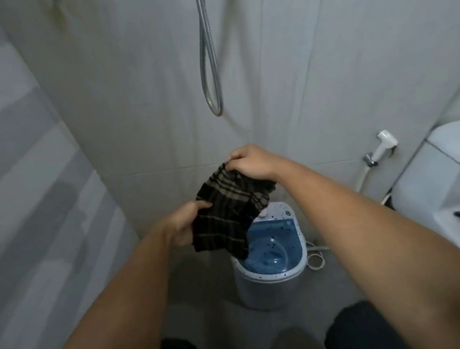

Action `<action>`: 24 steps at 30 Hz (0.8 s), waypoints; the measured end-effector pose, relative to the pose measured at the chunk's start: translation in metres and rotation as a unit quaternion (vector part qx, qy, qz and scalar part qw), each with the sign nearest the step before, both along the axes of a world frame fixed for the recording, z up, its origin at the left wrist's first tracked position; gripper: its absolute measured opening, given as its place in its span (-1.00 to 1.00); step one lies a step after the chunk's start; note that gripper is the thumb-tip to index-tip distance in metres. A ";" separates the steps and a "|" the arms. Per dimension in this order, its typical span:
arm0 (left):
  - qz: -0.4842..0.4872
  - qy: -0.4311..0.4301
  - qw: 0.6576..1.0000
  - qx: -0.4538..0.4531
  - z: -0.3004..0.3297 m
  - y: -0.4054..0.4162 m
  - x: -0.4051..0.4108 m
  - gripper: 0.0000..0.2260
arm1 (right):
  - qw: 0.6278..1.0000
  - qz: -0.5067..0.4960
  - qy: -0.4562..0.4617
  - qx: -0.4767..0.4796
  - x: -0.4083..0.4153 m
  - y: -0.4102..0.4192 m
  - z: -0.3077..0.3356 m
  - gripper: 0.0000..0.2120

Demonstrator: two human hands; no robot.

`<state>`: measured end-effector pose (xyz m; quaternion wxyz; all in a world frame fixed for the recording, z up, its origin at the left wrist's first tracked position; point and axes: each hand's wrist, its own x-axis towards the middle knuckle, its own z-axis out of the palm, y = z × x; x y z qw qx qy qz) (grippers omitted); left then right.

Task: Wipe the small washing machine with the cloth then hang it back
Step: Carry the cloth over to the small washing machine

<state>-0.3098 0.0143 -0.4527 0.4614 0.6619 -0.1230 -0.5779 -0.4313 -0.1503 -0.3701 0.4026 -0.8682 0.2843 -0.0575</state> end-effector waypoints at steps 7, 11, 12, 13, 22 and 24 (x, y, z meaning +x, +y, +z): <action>0.089 0.132 0.977 -0.143 0.001 0.009 -0.060 -0.52 | 0.980 0.066 -0.033 -0.187 -0.078 0.069 -0.044 -0.83; 0.054 0.087 0.984 -0.149 0.012 0.011 -0.081 -0.64 | 0.973 0.096 -0.025 -0.208 -0.110 0.086 -0.052 -0.73; 0.039 0.064 0.988 -0.135 0.014 0.012 -0.085 -0.73 | 0.977 0.084 -0.044 -0.194 -0.116 0.085 -0.050 -0.75; 0.030 0.043 0.991 -0.122 0.016 0.014 -0.089 -0.77 | 0.979 0.057 -0.071 -0.182 -0.122 0.083 -0.047 -0.77; -0.004 0.011 0.996 -0.083 0.034 0.027 -0.101 -0.78 | 0.973 -0.109 -0.109 0.174 -0.165 0.052 -0.057 -0.47; -0.005 -0.011 0.997 -0.074 0.037 0.030 -0.107 -0.79 | 0.948 -0.120 -0.129 0.265 -0.174 0.051 -0.064 -0.62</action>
